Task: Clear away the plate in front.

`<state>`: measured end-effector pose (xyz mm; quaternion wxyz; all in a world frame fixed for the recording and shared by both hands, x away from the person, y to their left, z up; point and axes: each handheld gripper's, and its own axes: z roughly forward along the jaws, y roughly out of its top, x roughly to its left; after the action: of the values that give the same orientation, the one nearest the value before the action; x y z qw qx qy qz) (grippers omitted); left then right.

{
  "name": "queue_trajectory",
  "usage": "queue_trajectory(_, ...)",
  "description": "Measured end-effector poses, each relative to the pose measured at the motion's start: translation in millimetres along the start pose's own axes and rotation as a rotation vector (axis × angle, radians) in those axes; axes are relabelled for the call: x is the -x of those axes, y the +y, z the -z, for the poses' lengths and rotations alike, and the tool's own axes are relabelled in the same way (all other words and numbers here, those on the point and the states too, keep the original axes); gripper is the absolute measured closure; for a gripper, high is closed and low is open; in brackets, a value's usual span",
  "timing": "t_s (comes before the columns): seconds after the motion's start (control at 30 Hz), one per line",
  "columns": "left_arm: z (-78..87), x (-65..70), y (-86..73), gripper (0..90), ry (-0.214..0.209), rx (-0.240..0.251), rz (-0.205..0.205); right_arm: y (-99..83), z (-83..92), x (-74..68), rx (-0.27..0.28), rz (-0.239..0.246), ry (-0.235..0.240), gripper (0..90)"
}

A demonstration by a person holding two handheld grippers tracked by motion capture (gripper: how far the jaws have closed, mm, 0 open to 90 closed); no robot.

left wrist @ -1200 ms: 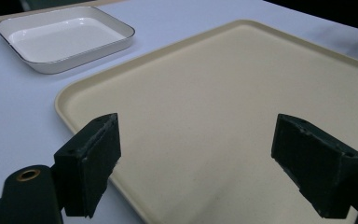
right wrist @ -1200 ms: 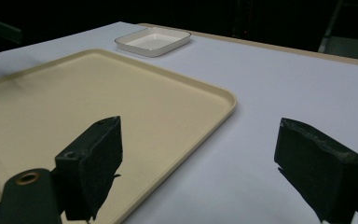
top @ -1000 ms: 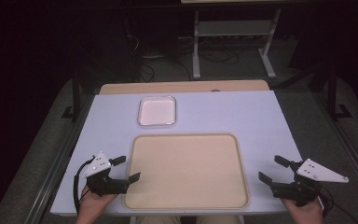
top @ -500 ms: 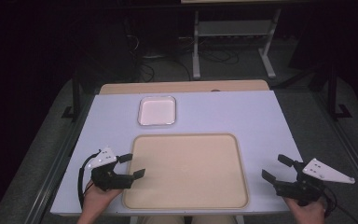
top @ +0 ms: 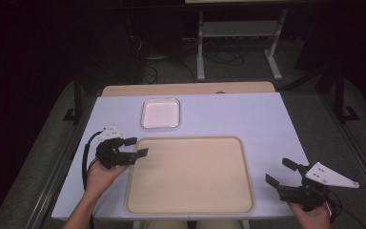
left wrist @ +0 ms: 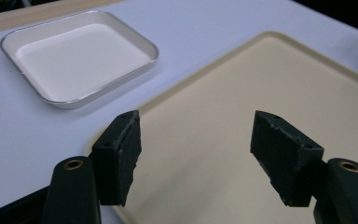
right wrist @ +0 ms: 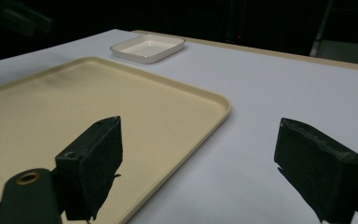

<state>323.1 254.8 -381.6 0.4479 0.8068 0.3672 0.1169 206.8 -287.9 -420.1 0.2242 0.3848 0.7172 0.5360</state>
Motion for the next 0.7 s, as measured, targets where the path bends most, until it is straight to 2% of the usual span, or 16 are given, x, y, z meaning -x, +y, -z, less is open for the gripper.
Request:
queue_trajectory(0.03, -6.5, -12.1, 8.8, 34.3, -0.008, -0.011, 0.035, 0.4, -1.5, -1.8, -0.012, 0.015, 0.000, 14.2)
queue_trajectory(0.07, -8.7, -16.8, 11.2, 35.5, -0.031, -0.009, 0.054, 0.4, -1.5, -2.3, -0.014, 0.021, 0.001, 14.6)
queue_trajectory(0.1, -8.7, -16.8, 11.2, 36.2, -0.031, -0.009, 0.054, 0.3, -1.3, -2.6, -0.014, 0.022, 0.003, 15.1)
queue_trajectory(0.13, -15.4, -28.4, 18.1, 36.2, -0.044, -0.020, 0.088, 0.2, -1.2, -2.4, -0.011, 0.022, 0.009, 15.6)
queue_trajectory(0.2, -21.7, -38.2, 24.6, 36.9, -0.042, -0.019, 0.122, 0.0, -1.5, -1.9, -0.007, 0.017, 0.016, 15.7)
queue_trajectory(0.27, -28.5, -46.3, 31.7, 36.9, -0.008, -0.040, 0.116, -0.2, -2.4, -1.2, -0.014, 0.017, 0.016, 15.3)
queue_trajectory(0.3, -28.5, -46.3, 31.7, 37.1, -0.008, -0.040, 0.116, -0.2, -2.4, -1.2, -0.014, 0.017, 0.016, 15.3)
queue_trajectory(0.33, -33.8, -52.3, 36.1, 38.0, 0.012, -0.047, 0.134, -0.3, -2.3, -0.7, -0.010, 0.010, 0.018, 15.3)
queue_trajectory(0.4, -40.2, -59.6, 42.0, 38.7, 0.022, -0.069, 0.155, -0.3, -2.5, -0.5, -0.009, 0.012, 0.019, 15.3)
queue_trajectory(0.47, -42.4, -62.0, 44.3, 40.5, 0.034, -0.080, 0.153, -0.4, -2.9, -0.5, -0.012, 0.010, 0.021, 15.3)
queue_trajectory(0.53, -48.9, -70.5, 50.4, 41.9, 0.071, -0.101, 0.146, -0.4, -4.2, -1.0, -0.021, 0.013, 0.022, 15.3)
queue_trajectory(0.6, -50.4, -72.4, 51.8, 43.0, 0.077, -0.103, 0.149, -0.4, -4.1, -1.0, -0.022, 0.013, 0.021, 15.3)
queue_trajectory(0.7, -58.1, -82.8, 56.3, 45.0, 0.118, -0.118, 0.160, -0.2, -2.8, -0.9, -0.012, 0.010, 0.018, 15.4)
